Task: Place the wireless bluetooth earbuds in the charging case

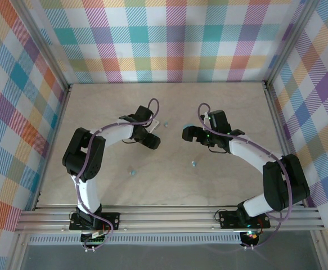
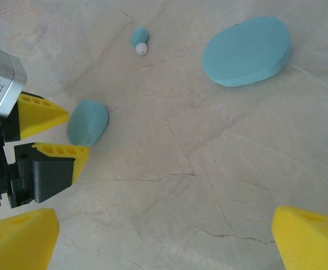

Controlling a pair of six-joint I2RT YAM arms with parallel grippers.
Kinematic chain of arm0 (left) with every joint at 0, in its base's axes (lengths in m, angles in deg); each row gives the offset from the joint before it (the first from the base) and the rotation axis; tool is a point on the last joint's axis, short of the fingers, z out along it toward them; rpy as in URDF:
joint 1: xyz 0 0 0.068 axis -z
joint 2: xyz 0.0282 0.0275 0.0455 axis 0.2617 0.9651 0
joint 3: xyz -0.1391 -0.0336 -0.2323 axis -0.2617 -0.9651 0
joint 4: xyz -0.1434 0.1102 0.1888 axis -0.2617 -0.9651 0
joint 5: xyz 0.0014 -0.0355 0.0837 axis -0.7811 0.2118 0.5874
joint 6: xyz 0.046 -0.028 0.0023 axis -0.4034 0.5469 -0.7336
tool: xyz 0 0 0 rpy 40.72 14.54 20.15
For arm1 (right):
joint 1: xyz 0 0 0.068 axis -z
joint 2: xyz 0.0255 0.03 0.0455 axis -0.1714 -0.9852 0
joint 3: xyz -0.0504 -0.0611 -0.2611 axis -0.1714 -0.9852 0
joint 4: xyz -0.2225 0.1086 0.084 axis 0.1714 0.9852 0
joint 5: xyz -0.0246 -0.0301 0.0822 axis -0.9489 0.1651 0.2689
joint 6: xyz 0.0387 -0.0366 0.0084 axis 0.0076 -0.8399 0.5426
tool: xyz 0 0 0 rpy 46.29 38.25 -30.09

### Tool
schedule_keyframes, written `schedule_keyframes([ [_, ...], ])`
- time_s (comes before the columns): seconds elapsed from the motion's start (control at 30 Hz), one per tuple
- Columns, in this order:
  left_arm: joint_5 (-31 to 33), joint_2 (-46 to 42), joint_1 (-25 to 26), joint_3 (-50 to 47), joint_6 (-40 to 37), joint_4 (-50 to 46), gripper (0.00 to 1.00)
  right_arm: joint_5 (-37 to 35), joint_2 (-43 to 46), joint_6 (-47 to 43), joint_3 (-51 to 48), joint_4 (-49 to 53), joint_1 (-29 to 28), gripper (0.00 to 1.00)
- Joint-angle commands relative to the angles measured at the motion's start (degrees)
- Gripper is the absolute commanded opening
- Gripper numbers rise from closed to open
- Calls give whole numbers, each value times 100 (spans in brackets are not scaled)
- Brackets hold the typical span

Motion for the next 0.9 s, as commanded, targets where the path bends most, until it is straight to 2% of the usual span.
schedule_keyframes([
  [0.0, 17, 82, 93, 143, -114, -266, 71, 184, 53, 235, 137, -56, 75, 97],
  [0.23, -298, 260, 110, 322, -66, -531, 61, 212, 245, 359, 76, -38, 149, 97],
  [0.4, -345, 379, 119, 447, -77, -633, 58, 316, 275, 457, 39, -54, 208, 97],
  [0.57, -367, 440, 128, 519, -111, -695, 46, 443, 340, 586, -9, -90, 296, 98],
  [0.73, -345, 113, 128, 207, -215, -321, 34, 775, 398, 882, -109, -248, 521, 99],
  [0.87, -430, -344, 130, -191, -308, 142, 30, 1129, 390, 964, -77, -292, 628, 98],
])
